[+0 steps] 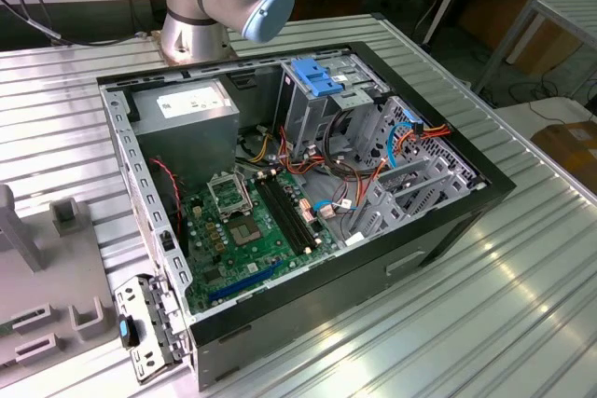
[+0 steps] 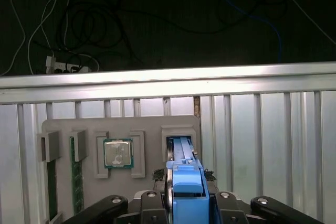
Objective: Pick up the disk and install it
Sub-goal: 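Pick up the disk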
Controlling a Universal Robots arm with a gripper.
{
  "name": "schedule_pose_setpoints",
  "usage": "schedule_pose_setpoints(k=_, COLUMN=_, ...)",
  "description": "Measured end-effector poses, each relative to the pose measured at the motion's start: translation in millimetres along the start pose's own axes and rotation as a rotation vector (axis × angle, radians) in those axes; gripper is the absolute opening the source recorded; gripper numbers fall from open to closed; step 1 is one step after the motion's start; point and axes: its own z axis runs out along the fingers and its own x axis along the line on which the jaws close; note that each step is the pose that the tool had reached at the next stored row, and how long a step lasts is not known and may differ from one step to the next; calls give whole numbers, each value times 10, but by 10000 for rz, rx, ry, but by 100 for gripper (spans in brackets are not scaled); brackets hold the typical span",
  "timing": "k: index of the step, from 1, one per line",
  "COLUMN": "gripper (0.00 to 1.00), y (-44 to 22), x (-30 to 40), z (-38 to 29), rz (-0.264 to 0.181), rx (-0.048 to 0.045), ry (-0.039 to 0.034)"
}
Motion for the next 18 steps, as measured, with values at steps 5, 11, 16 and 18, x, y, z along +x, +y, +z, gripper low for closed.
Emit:
schedule_pose_setpoints(k=5, gripper=37, y=0, x=0, z=1, rz=0, rx=0, ry=0)
schedule_pose_setpoints(k=11, gripper=37, y=0, x=0, z=2, rz=-63, rx=2, ry=-1)
schedule_pose_setpoints(k=16, gripper=37, y=0, x=0, z=2, rz=-69, rx=2, ry=-1)
schedule_pose_setpoints(k=18, gripper=37, y=-1, x=2, z=-76, rz=-68, rx=2, ry=-1)
